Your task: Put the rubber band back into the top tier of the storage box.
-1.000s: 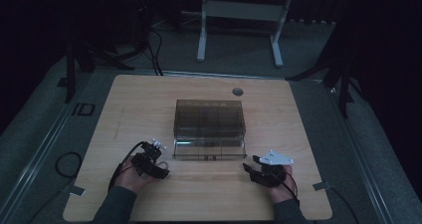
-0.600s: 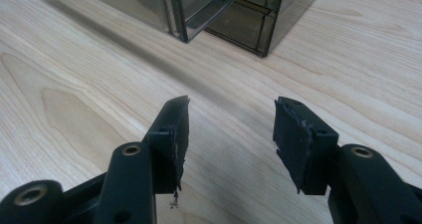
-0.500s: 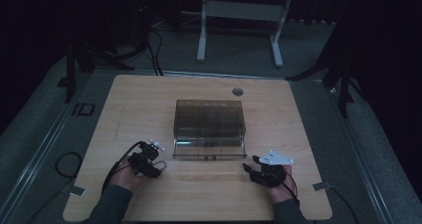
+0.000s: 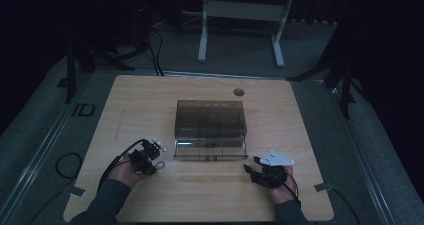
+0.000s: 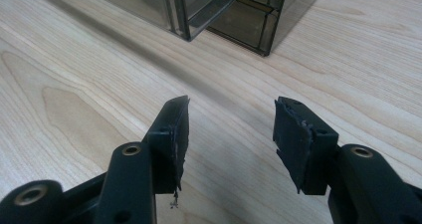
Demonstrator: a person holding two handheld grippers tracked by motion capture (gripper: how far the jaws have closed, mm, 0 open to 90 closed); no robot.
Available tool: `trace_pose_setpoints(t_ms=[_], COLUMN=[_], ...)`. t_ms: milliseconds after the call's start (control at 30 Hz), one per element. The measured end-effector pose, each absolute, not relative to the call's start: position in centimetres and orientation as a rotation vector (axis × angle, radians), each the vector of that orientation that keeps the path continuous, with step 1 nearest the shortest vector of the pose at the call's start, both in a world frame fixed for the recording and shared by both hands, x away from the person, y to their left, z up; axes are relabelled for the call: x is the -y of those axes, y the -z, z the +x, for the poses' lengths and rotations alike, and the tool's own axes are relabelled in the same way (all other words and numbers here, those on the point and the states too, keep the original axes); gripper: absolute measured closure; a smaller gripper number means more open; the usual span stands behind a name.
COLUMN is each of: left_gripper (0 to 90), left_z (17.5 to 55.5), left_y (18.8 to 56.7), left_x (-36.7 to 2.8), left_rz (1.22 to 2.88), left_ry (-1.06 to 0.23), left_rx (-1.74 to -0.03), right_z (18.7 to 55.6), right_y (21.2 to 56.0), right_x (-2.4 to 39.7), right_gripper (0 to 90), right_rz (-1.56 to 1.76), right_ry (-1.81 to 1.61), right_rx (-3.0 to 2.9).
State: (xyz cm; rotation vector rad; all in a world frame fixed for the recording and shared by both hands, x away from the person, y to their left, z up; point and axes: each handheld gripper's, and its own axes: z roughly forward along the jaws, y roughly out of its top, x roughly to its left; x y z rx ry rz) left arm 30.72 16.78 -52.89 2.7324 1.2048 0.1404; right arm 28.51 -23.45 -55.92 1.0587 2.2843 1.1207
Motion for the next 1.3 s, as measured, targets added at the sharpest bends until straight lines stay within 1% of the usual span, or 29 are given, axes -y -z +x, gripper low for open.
trace_pose_setpoints(t_ms=[67, 133, 267, 633, 933, 1300], left_gripper=[85.5, 85.9, 88.5, 88.8, 88.7, 88.7], left_z=[30.6, 30.6, 30.6, 30.4, 30.3, 30.2], left_y=[52.9, 52.9, 52.5, 51.6, 50.1, 48.2], left_x=[-16.5, -16.4, -16.7, -17.2, -17.7, -17.9], left_rz=[2.765, 2.773, 2.763, 2.729, 2.698, 2.653], left_ry=[-0.197, -0.209, -0.206, -0.198, -0.216, -0.204], left_rx=[-1.184, -1.172, -1.167, -1.153, -1.141, -1.114], right_z=[28.5, 28.5, 28.6, 28.6, 28.6, 28.6], right_y=[55.9, 55.9, 56.0, 56.0, 56.0, 56.1], right_x=[23.4, 23.4, 23.4, 23.4, 23.5, 23.4], right_gripper=[48.3, 48.3, 48.3, 48.3, 48.3, 48.2], right_rz=[1.056, 1.058, 1.059, 1.058, 1.059, 1.059], right_ry=[-1.119, -1.117, -1.117, -1.113, -1.112, -1.101], right_rx=[-2.286, -2.287, -2.287, -2.289, -2.288, -2.298])
